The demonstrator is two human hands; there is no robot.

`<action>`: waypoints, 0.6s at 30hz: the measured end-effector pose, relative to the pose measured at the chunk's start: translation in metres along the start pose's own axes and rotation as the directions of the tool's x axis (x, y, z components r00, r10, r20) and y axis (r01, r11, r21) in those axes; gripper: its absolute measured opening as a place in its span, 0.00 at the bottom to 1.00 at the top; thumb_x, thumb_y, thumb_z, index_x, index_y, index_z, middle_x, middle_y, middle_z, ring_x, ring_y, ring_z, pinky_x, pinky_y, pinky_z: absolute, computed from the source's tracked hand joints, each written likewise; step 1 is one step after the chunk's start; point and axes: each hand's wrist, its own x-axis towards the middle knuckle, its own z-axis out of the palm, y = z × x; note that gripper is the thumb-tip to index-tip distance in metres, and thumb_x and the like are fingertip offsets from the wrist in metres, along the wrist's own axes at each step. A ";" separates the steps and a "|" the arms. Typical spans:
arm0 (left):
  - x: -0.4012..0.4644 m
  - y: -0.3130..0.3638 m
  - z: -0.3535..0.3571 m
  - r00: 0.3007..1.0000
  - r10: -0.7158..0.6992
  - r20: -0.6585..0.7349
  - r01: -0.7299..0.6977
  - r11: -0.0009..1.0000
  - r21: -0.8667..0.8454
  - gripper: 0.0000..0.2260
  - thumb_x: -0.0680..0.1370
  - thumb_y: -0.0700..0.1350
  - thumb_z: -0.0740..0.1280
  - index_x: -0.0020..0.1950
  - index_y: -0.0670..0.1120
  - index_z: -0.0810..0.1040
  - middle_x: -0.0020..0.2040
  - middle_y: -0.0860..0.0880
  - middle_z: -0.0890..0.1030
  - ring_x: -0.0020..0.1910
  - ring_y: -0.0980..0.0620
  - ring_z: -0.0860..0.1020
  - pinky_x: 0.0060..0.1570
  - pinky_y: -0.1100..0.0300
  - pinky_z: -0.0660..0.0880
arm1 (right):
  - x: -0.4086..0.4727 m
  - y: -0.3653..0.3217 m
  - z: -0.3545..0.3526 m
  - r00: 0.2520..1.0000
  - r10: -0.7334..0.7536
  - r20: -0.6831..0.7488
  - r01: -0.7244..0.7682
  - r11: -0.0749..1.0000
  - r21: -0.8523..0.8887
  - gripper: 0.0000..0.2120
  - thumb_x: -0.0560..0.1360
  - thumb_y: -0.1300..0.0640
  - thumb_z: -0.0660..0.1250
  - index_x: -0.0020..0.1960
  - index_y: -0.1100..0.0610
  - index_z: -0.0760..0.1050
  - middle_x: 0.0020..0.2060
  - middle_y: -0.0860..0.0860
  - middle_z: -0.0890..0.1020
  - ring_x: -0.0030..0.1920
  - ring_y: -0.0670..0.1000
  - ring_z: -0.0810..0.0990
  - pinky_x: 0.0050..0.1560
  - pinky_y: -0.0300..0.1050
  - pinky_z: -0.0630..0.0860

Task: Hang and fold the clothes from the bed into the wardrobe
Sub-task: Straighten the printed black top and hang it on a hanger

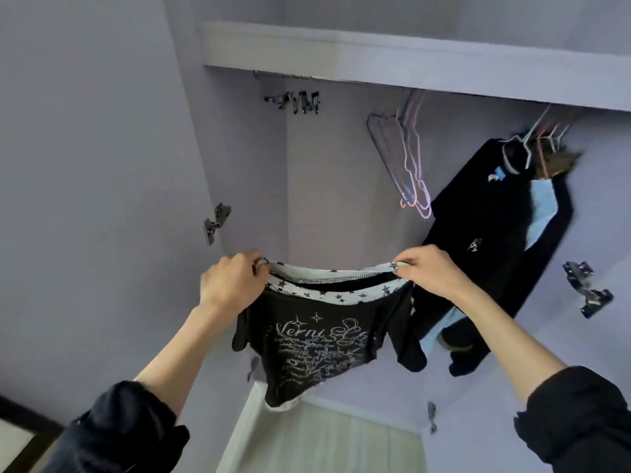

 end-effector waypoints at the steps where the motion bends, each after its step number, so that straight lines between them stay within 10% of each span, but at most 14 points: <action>1: 0.004 0.007 0.003 0.999 -0.012 -0.052 0.010 1.000 -0.025 0.11 0.79 0.48 0.57 0.57 0.51 0.76 0.49 0.43 0.80 0.49 0.38 0.76 0.40 0.55 0.68 | 0.002 0.005 -0.003 0.994 -0.026 -0.109 0.034 0.997 0.073 0.06 0.73 0.59 0.67 0.46 0.52 0.82 0.41 0.47 0.84 0.47 0.48 0.80 0.53 0.45 0.75; 4: 0.018 0.024 0.012 0.994 -0.017 -0.111 0.014 1.000 -0.022 0.11 0.79 0.45 0.57 0.57 0.47 0.76 0.47 0.41 0.80 0.52 0.39 0.75 0.45 0.53 0.70 | 0.011 0.021 -0.008 0.965 -0.055 -0.255 0.077 0.994 0.080 0.05 0.74 0.59 0.66 0.43 0.52 0.81 0.35 0.46 0.82 0.42 0.48 0.79 0.46 0.43 0.72; 8: 0.048 0.044 0.021 0.972 -0.032 0.232 0.052 0.995 -0.081 0.09 0.78 0.44 0.60 0.52 0.46 0.78 0.50 0.43 0.80 0.53 0.42 0.75 0.49 0.56 0.70 | 0.035 0.052 -0.024 0.998 0.046 -0.036 -0.051 0.986 -0.158 0.06 0.73 0.52 0.69 0.39 0.52 0.79 0.34 0.50 0.80 0.41 0.53 0.79 0.43 0.46 0.73; 12: 0.074 0.068 0.031 0.926 -0.009 0.377 0.104 0.967 -0.231 0.09 0.75 0.45 0.67 0.35 0.46 0.77 0.36 0.48 0.76 0.40 0.47 0.75 0.38 0.60 0.68 | 0.064 0.084 -0.044 0.980 0.143 0.140 -0.145 0.989 0.002 0.08 0.70 0.53 0.73 0.43 0.57 0.81 0.37 0.50 0.80 0.43 0.51 0.78 0.42 0.42 0.70; 18: 0.096 0.119 0.037 0.929 0.070 0.364 0.174 0.784 -0.596 0.06 0.75 0.40 0.69 0.37 0.45 0.80 0.31 0.50 0.78 0.33 0.55 0.75 0.37 0.66 0.73 | 0.102 0.100 -0.077 0.952 0.195 0.238 -0.249 0.942 0.225 0.10 0.76 0.54 0.67 0.55 0.56 0.78 0.49 0.52 0.83 0.48 0.50 0.79 0.49 0.44 0.70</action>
